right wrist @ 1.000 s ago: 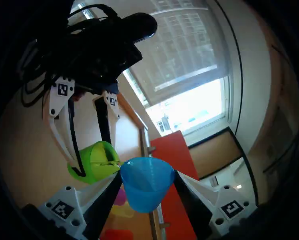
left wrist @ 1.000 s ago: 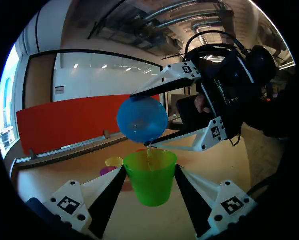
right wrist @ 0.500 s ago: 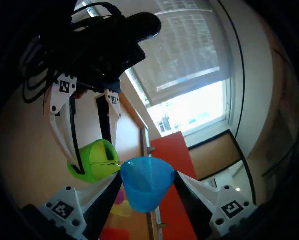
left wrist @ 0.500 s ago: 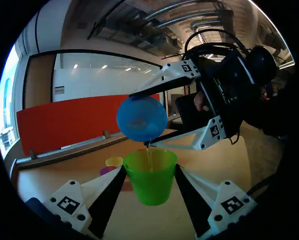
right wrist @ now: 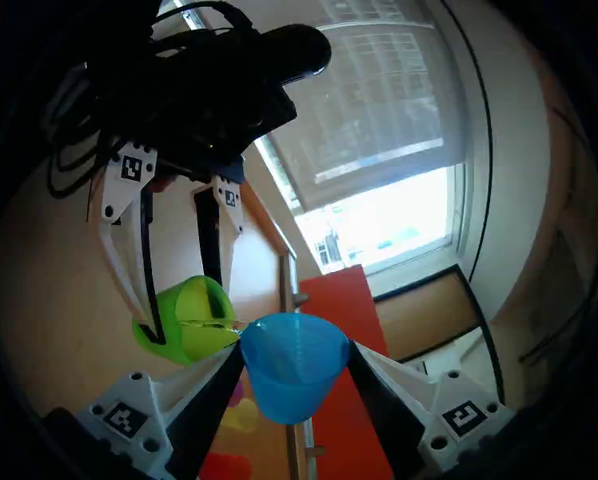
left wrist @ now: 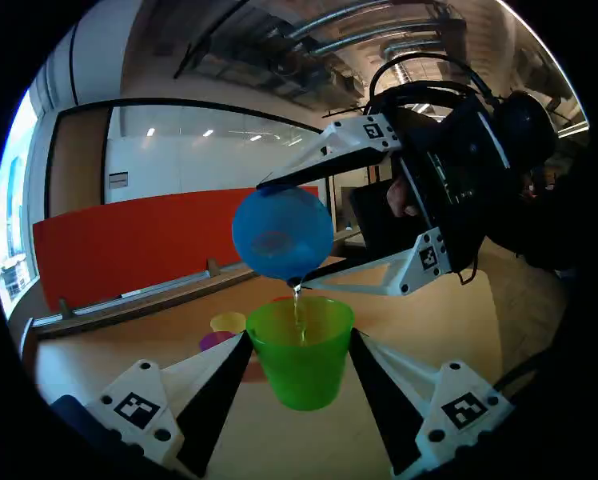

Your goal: Pour water

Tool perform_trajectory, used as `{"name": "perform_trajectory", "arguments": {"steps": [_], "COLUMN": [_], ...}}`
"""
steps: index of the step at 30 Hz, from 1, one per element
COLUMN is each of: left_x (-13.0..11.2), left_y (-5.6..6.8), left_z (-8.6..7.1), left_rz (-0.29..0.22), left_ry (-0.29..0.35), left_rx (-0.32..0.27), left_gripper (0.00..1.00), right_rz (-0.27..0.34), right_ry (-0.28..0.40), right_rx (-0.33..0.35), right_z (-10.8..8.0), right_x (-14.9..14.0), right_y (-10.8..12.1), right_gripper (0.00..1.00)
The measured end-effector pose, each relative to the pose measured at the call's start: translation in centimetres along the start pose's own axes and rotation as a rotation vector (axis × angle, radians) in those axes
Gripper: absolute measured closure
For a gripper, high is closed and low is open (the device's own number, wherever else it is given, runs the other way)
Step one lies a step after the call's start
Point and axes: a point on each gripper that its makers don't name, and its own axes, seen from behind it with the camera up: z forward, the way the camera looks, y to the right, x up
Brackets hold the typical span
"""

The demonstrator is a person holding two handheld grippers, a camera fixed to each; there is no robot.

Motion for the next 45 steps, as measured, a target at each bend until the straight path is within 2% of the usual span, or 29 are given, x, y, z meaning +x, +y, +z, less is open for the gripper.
{"name": "perform_trajectory", "arguments": {"steps": [20, 45], "left_x": [0.06, -0.13], "left_y": [0.47, 0.41], "left_z": [0.36, 0.59], "left_rz": [0.01, 0.014], "left_ry": [-0.006, -0.009], "left_rx": [-0.008, -0.009], "left_gripper": [0.14, 0.14], "right_rz": [-0.038, -0.092], "right_ry": [0.0, -0.01], "right_rx": [-0.002, -0.001], "right_z": [-0.17, -0.11], "right_x": [-0.1, -0.41], "right_y": [0.46, 0.74], "right_gripper": [0.08, 0.07]}}
